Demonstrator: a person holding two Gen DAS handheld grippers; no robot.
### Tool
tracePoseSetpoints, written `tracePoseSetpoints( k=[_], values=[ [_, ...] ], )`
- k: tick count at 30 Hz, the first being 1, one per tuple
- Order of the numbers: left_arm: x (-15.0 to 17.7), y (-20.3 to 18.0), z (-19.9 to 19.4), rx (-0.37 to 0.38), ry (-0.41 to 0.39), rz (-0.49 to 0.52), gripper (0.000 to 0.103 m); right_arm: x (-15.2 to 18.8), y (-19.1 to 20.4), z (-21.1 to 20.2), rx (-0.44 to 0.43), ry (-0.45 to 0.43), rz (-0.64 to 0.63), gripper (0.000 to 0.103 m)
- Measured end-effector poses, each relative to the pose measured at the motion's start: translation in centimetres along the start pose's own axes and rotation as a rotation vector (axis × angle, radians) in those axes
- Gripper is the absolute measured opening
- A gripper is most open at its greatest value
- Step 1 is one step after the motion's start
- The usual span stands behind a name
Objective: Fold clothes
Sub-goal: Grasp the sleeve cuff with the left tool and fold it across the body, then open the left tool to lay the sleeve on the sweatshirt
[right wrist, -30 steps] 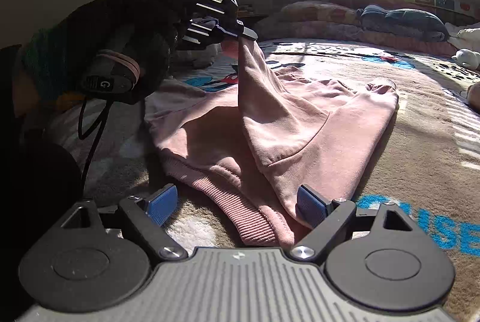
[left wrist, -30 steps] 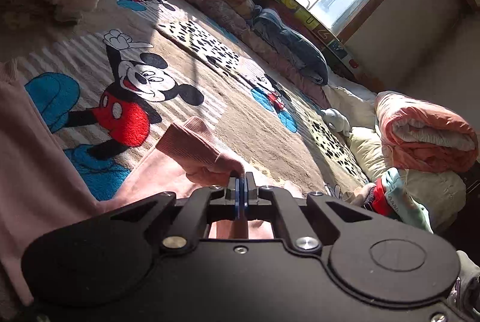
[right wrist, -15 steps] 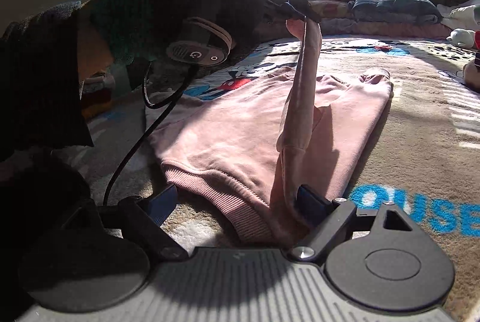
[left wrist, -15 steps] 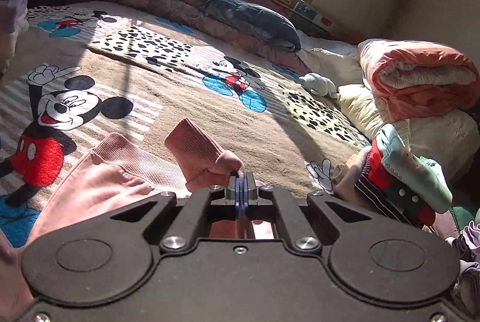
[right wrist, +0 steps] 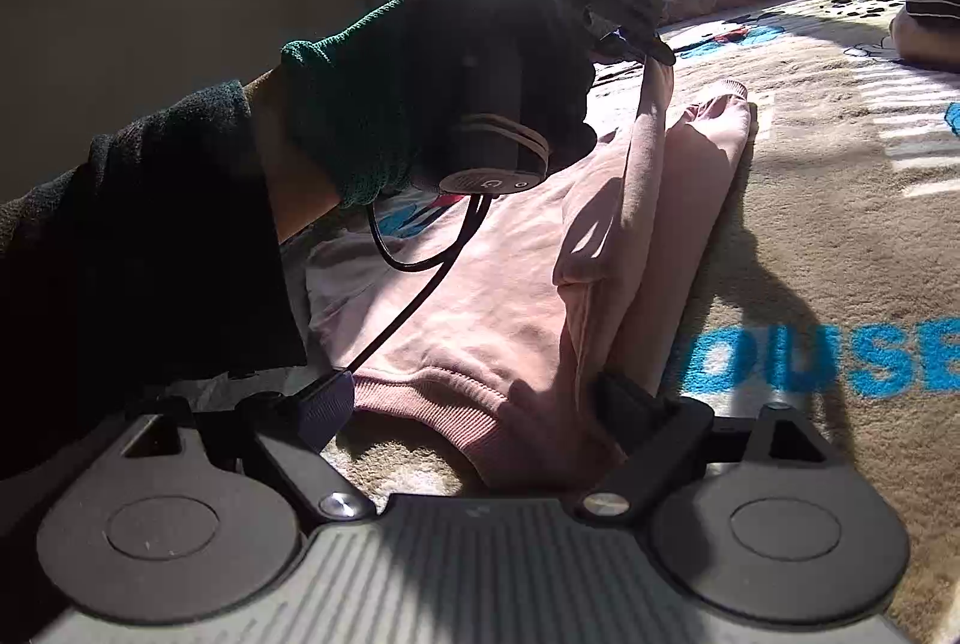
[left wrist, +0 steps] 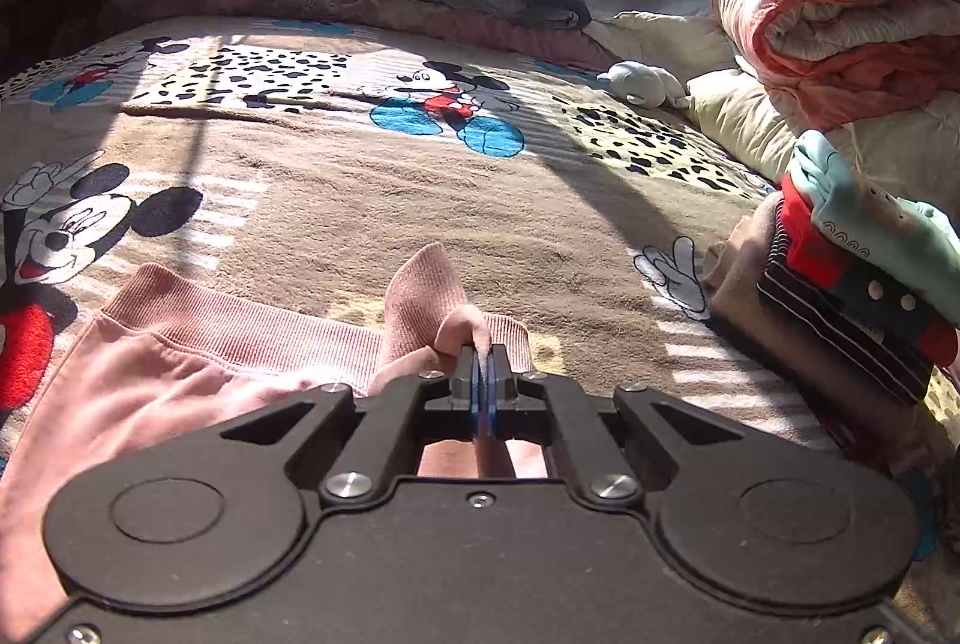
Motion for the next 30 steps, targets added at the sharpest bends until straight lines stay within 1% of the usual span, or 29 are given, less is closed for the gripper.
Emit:
tracePoseSetpoints(
  k=[2, 6, 9, 12, 15, 18, 19, 20, 21, 22, 24, 27, 28, 30],
  values=[
    [0.4, -0.7, 0.8, -0.024, 0.008, 0.041, 0.000, 0.0, -0.1, -0.1, -0.003, -0.003, 0.010, 0.087],
    [1.2, -1.9, 1.6, -0.042, 0.014, 0.094, 0.000, 0.0, -0.2, -0.4, -0.010, -0.007, 0.026, 0.087],
    [1.4, -2.5, 1.7, -0.051, 0.010, 0.110, 0.000, 0.1, -0.3, -0.4, -0.013, -0.006, 0.031, 0.087],
    [1.2, -2.7, 1.1, -0.083, -0.020, 0.139, 0.000, 0.2, -0.3, -0.5, -0.016, -0.007, 0.037, 0.087],
    [0.9, -3.0, 0.9, -0.091, -0.034, 0.150, 0.000, 0.2, -0.4, -0.7, -0.019, -0.007, 0.043, 0.087],
    [1.3, -3.6, 1.6, -0.073, -0.009, 0.168, 0.000, 0.2, -0.5, -0.8, -0.022, -0.008, 0.050, 0.087],
    [1.8, -4.2, 2.3, -0.031, 0.029, 0.191, 0.000, 0.3, -0.5, -0.8, -0.023, -0.008, 0.052, 0.087],
    [2.3, -4.7, 2.8, 0.010, 0.067, 0.213, 0.014, 0.3, -0.5, -0.9, -0.025, -0.008, 0.054, 0.087],
    [2.5, -4.6, 3.0, 0.013, 0.095, 0.214, 0.018, 0.3, -0.5, -1.0, -0.024, -0.008, 0.053, 0.087],
    [2.2, -4.1, 2.3, 0.032, 0.079, 0.185, 0.018, 0.2, -0.3, -1.3, -0.013, -0.009, 0.036, 0.087],
    [1.4, -3.2, 0.7, 0.075, 0.048, 0.146, 0.022, 0.0, 0.2, -2.0, 0.010, -0.010, 0.001, 0.086],
    [0.4, -1.3, -0.8, 0.051, -0.010, 0.159, 0.022, -0.4, 0.9, -3.0, 0.044, -0.012, -0.052, 0.080],
    [0.2, -0.7, -1.1, 0.049, -0.025, 0.168, 0.022, -0.5, 1.1, -3.3, 0.056, -0.012, -0.070, 0.076],
    [0.1, 0.1, -1.2, 0.032, -0.035, 0.199, 0.022, -0.7, 1.6, -3.9, 0.081, -0.013, -0.111, 0.075]
  ],
)
Point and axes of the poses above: each gripper's, at about its wrist camera, not at the fingertips, and z roughly the way its jaws point, y to its left, x to its underside, the point moved 8 cm from there along z, roughly the way its jaws point, and after that the axes turned 14 degrees about -x, right-handed, at the moved point
